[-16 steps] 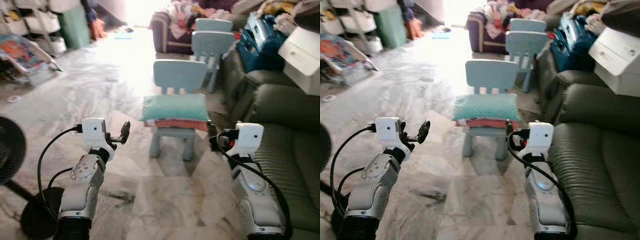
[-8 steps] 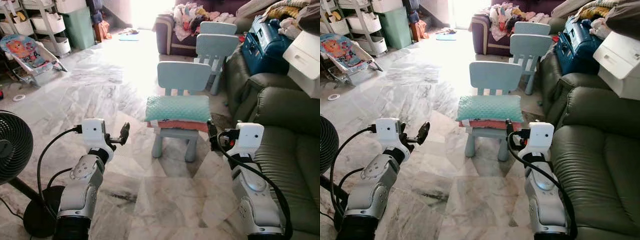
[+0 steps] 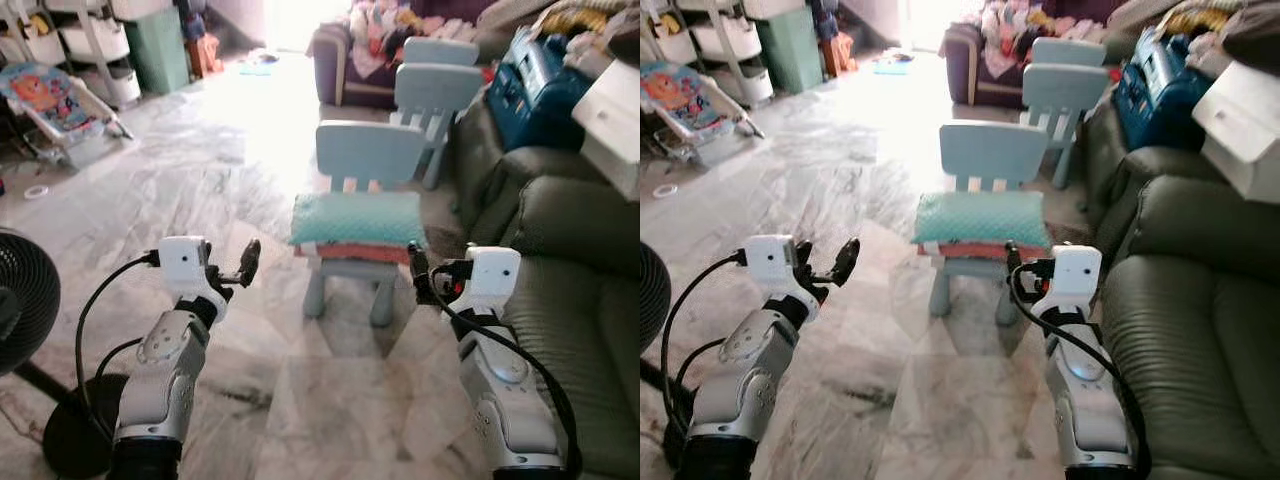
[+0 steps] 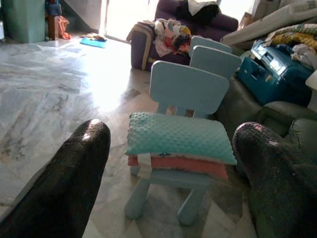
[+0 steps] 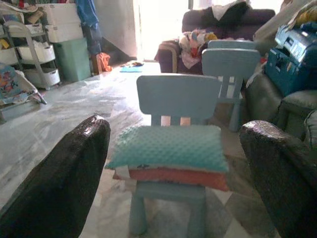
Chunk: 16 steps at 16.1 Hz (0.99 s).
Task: Move the pillow to the sofa
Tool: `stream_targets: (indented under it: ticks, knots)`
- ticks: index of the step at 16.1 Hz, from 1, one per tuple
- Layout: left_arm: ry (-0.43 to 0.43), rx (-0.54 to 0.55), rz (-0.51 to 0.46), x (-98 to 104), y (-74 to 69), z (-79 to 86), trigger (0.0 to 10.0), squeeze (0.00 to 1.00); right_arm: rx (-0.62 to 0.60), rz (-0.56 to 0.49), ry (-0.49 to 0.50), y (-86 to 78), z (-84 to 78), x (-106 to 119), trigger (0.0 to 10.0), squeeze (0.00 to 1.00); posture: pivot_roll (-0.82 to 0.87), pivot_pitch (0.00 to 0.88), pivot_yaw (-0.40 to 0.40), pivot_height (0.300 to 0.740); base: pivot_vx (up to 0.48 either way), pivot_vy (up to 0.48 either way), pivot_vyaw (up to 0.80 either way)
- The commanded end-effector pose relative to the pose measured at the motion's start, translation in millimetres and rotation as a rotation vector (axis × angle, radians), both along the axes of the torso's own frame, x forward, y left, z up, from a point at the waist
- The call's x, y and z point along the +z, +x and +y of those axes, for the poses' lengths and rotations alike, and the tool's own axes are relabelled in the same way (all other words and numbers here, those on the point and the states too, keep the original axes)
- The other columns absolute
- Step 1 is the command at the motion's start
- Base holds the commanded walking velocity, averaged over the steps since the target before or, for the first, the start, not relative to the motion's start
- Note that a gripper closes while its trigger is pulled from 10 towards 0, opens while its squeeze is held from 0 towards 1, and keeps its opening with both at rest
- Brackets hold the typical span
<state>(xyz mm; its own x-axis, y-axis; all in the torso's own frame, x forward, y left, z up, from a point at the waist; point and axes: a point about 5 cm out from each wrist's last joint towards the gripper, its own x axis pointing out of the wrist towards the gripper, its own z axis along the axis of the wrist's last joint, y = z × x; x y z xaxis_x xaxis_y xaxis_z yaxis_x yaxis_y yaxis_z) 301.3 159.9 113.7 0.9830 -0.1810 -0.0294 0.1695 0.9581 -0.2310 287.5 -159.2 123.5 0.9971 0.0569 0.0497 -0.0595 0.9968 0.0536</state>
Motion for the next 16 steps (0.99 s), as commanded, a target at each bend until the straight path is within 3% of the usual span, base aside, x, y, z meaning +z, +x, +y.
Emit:
stream_targets:
  ticks: [1,16]
  knots:
    - [-0.008,0.008,-0.018,3.6,-0.9,1.0,10.0,0.0,0.008,-0.007,-0.001,0.2,-0.1,3.0,10.0,0.0,-0.06,0.013,-0.031,0.74,0.442,0.0,0.0]
    - [-0.004,-0.005,0.001,0.4,-2.5,-1.0,10.0,0.0,0.011,0.0,-0.015,-3.3,1.1,0.5,10.0,0.0,-0.07,0.023,-0.028,0.74,0.445,0.0,0.0]
